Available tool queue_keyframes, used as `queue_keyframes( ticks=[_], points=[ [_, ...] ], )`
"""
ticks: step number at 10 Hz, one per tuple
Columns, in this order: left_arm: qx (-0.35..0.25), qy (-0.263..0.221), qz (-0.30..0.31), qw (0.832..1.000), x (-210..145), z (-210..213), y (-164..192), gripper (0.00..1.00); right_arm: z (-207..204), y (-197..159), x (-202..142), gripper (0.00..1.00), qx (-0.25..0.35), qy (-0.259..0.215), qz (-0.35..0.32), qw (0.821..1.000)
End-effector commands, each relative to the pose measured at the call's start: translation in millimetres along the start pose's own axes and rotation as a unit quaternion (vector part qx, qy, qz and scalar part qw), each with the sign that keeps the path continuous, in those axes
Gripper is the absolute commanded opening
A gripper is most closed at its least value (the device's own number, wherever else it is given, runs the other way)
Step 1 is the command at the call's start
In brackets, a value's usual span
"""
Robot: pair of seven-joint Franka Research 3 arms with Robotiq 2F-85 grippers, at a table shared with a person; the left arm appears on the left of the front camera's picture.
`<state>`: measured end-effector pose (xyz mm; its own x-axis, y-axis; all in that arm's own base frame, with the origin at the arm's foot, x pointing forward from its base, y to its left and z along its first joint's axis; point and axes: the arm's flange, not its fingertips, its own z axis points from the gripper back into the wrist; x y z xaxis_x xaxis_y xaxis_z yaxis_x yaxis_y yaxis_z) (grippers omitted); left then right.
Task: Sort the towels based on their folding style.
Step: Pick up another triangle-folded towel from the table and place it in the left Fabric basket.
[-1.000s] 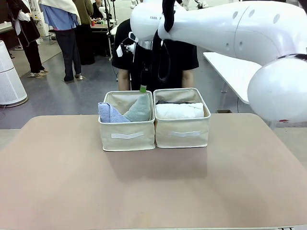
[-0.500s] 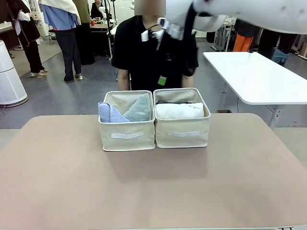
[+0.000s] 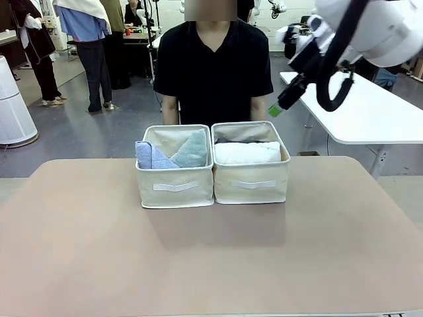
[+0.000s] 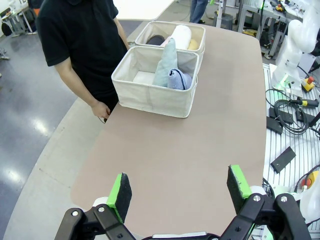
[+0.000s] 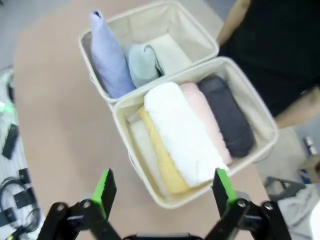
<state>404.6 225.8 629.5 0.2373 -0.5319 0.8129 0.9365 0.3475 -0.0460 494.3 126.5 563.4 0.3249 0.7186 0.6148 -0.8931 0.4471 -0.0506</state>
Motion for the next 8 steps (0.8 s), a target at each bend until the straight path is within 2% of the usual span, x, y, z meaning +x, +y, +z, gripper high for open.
queue_keyframes(
  ticks=[1,2,3,8],
  points=[
    [-0.001,-0.002,-0.001,1.0,1,1,-2,1.0,-6,2,-3,1.0,-0.006,-0.011,0.004,1.0],
    [-0.001,-0.002,-0.001,1.0,1,1,-2,1.0,-13,4,5,1.0,-0.023,0.021,0.003,1.0],
    [-0.001,-0.002,-0.001,1.0,1,1,-2,1.0,7,-1,-7,1.0,-0.003,-0.005,-0.006,1.0],
    [-0.001,-0.002,-0.001,1.0,1,1,-2,1.0,7,-1,-7,1.0,-0.003,-0.005,-0.006,1.0]
  ],
)
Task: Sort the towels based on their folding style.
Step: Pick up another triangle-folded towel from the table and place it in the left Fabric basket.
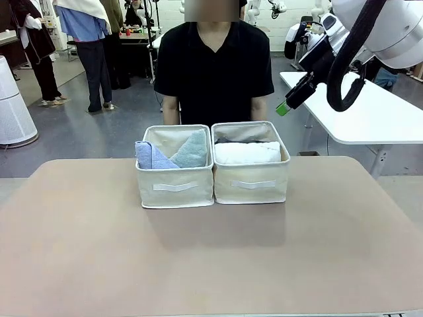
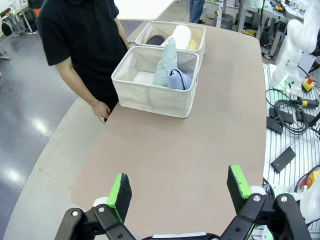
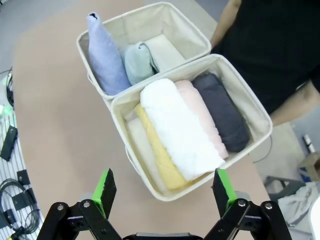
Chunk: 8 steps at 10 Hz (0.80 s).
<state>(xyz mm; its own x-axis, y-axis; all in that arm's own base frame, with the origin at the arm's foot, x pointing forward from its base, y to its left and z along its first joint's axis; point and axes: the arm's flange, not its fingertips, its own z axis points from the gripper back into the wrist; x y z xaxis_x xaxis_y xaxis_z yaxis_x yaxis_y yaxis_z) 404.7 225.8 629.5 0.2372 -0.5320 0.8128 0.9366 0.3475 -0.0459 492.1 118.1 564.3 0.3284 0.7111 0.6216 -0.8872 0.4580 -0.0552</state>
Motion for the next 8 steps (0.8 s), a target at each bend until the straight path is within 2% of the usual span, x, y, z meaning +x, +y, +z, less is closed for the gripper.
queue_keyframes(
  ticks=[1,2,3,4,5,6,7,8],
  points=[
    [-0.001,-0.002,-0.001,1.0,1,1,-2,1.0,1,1,-1,1.0,0.003,-0.001,-0.002,1.0],
    [-0.001,-0.002,-0.001,1.0,1,1,-2,1.0,0,0,0,1.0,0.0,0.0,0.0,1.0],
    [-0.001,-0.002,-0.001,1.0,1,1,-2,1.0,31,-10,-18,1.0,0.027,0.035,0.096,0.994],
    [-0.001,-0.002,-0.001,1.0,1,1,-2,1.0,66,-20,-32,1.0,0.024,0.054,0.101,0.993],
    [-0.001,-0.002,-0.001,1.0,1,1,-2,1.0,99,-34,-43,1.0,0.043,0.032,0.096,0.994],
    [-0.001,-0.002,-0.001,1.0,1,1,-2,1.0,141,-44,-58,1.0,0.093,-0.028,0.099,0.99],
    [-0.001,-0.002,-0.001,1.0,1,1,-2,1.0,168,-54,-71,1.0,0.117,-0.075,0.097,0.986],
    [-0.001,-0.002,-0.001,1.0,1,1,-2,1.0,197,-67,-89,1.0,0.163,-0.144,0.076,0.973]
  ],
)
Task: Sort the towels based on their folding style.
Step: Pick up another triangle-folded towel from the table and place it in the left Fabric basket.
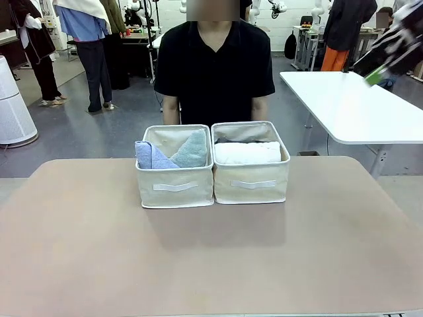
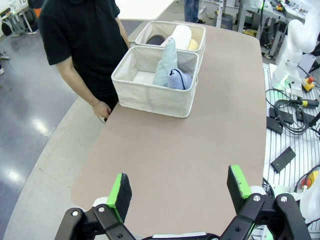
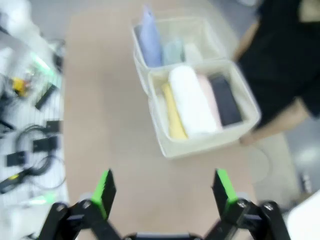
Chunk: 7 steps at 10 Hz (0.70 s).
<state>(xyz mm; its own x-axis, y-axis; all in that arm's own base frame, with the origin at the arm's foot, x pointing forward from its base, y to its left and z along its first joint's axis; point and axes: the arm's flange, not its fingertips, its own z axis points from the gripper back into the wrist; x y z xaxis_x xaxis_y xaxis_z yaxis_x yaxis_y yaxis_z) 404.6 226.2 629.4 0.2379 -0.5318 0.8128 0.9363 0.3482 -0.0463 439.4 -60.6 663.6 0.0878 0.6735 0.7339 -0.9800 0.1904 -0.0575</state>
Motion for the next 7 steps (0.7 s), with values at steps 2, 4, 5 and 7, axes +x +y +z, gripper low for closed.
queue_keyframes(
  ticks=[2,4,5,7],
  points=[
    [-0.001,-0.002,-0.002,1.0,1,1,-2,1.0,57,-27,-51,1.0,0.103,-0.146,-0.045,0.983],
    [-0.001,-0.002,-0.002,1.0,1,1,-2,1.0,64,-37,-92,1.0,0.088,-0.155,-0.059,0.982],
    [-0.001,-0.002,-0.002,1.0,1,1,-2,1.0,65,-40,-114,1.0,0.078,-0.167,-0.063,0.981],
    [-0.001,-0.002,-0.002,1.0,1,1,-2,1.0,75,-32,-151,1.0,0.046,-0.18,-0.052,0.981]
  ],
)
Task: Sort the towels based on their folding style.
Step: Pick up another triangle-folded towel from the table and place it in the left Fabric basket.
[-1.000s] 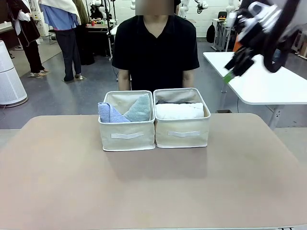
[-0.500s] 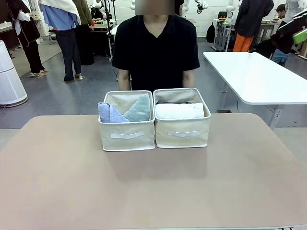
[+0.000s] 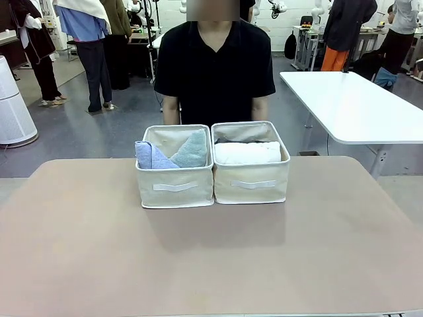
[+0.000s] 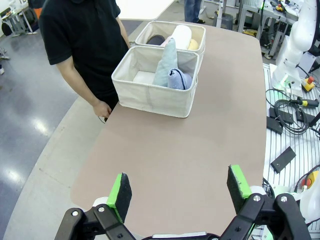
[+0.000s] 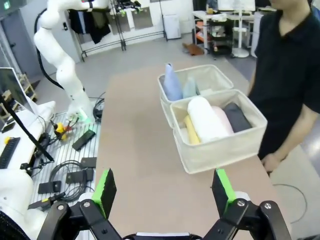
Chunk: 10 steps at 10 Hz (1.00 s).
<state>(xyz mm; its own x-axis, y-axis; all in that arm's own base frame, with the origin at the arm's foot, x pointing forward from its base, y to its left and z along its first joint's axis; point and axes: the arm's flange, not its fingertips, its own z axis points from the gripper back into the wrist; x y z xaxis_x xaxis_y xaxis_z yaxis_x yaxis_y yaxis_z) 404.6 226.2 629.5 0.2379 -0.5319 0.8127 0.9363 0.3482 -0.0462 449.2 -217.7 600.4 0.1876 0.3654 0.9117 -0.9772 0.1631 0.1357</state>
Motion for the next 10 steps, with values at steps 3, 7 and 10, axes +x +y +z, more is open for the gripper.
queue_keyframes(
  ticks=[3,7,10],
  points=[
    [-0.001,-0.002,-0.002,1.0,1,1,-2,1.0,24,19,-23,1.0,-0.071,-0.022,0.013,0.997],
    [-0.001,-0.002,-0.002,1.0,1,1,-2,1.0,25,7,-19,1.0,-0.033,-0.005,0.002,0.999],
    [-0.001,-0.002,-0.002,1.0,1,1,-2,1.0,25,7,-19,1.0,-0.033,-0.005,0.002,0.999]
  ],
)
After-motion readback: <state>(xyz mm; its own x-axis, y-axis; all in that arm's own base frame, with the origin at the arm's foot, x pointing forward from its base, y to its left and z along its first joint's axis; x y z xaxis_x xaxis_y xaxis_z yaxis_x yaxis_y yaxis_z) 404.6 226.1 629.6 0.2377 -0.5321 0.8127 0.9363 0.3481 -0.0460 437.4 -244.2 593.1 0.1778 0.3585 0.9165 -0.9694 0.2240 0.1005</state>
